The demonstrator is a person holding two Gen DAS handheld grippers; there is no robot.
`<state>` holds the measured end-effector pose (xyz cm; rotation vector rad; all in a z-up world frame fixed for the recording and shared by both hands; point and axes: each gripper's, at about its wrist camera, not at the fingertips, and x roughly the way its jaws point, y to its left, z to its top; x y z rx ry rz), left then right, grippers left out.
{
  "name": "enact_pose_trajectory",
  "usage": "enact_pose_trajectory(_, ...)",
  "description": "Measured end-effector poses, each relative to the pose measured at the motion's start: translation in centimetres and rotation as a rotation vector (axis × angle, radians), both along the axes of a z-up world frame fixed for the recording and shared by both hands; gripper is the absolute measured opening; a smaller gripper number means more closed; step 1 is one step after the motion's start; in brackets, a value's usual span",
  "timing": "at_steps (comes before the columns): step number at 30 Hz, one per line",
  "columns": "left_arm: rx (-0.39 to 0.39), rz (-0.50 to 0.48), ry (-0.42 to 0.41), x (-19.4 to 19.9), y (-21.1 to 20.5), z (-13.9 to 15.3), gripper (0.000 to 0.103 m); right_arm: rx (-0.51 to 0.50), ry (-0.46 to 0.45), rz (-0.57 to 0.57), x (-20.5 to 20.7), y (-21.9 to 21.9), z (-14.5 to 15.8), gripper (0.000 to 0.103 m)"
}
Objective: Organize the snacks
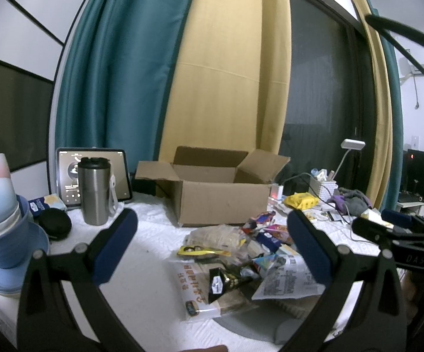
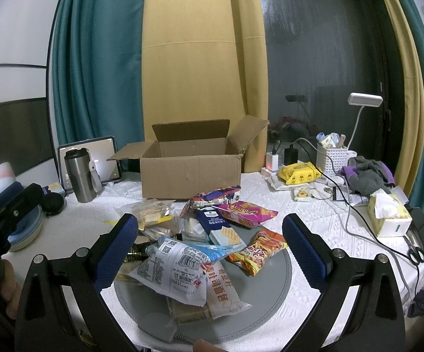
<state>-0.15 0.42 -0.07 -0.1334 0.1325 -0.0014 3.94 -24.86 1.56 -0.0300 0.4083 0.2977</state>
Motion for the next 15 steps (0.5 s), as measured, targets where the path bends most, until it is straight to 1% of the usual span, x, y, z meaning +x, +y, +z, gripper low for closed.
enact_pose_trajectory(15, 0.001, 0.001, 0.001, -0.06, -0.02, -0.03, 0.103, 0.001, 0.003, -0.001, 0.00, 0.02, 0.03, 0.101)
